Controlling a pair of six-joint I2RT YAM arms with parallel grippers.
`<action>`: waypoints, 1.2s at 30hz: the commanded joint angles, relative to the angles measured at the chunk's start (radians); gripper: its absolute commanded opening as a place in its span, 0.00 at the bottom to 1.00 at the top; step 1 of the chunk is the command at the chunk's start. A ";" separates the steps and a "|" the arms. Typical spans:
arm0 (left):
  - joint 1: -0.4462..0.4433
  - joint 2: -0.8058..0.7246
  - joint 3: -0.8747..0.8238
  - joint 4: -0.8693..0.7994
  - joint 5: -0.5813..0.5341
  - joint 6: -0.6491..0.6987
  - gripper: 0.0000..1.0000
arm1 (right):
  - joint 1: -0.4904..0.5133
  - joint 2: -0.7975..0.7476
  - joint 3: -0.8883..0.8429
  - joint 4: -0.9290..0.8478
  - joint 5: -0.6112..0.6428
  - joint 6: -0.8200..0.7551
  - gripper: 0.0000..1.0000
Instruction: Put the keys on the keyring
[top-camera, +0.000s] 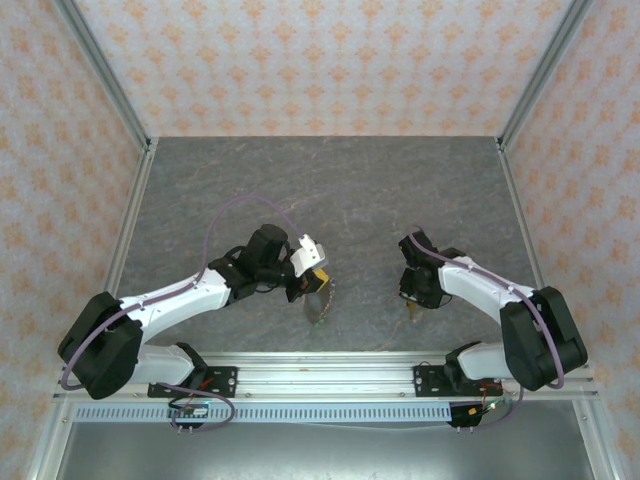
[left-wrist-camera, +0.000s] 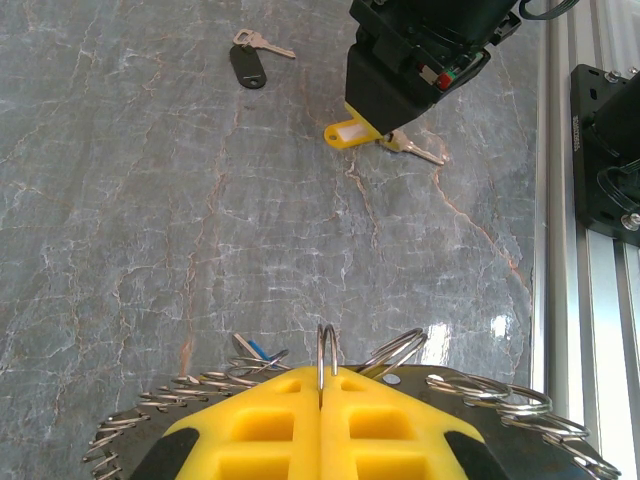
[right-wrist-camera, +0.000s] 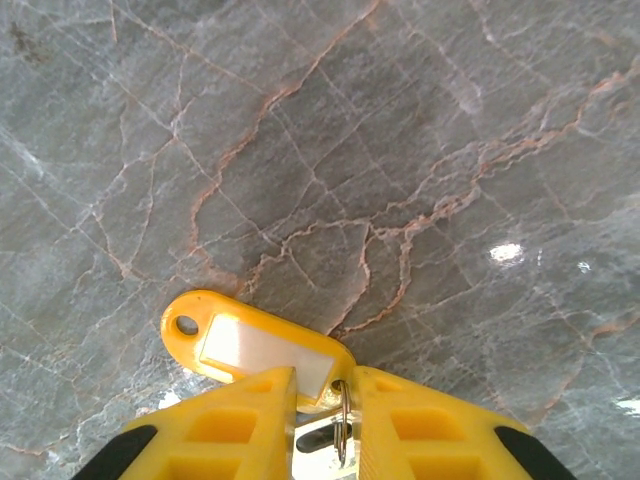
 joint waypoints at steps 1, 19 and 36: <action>-0.012 -0.002 -0.002 0.027 0.013 0.009 0.00 | 0.006 -0.007 0.025 -0.050 0.035 -0.004 0.21; -0.012 -0.003 0.005 0.016 0.010 0.009 0.00 | 0.009 -0.021 0.004 -0.063 0.042 0.010 0.16; -0.012 -0.002 0.007 0.009 0.007 0.012 0.00 | 0.008 -0.012 0.006 -0.074 0.032 0.001 0.13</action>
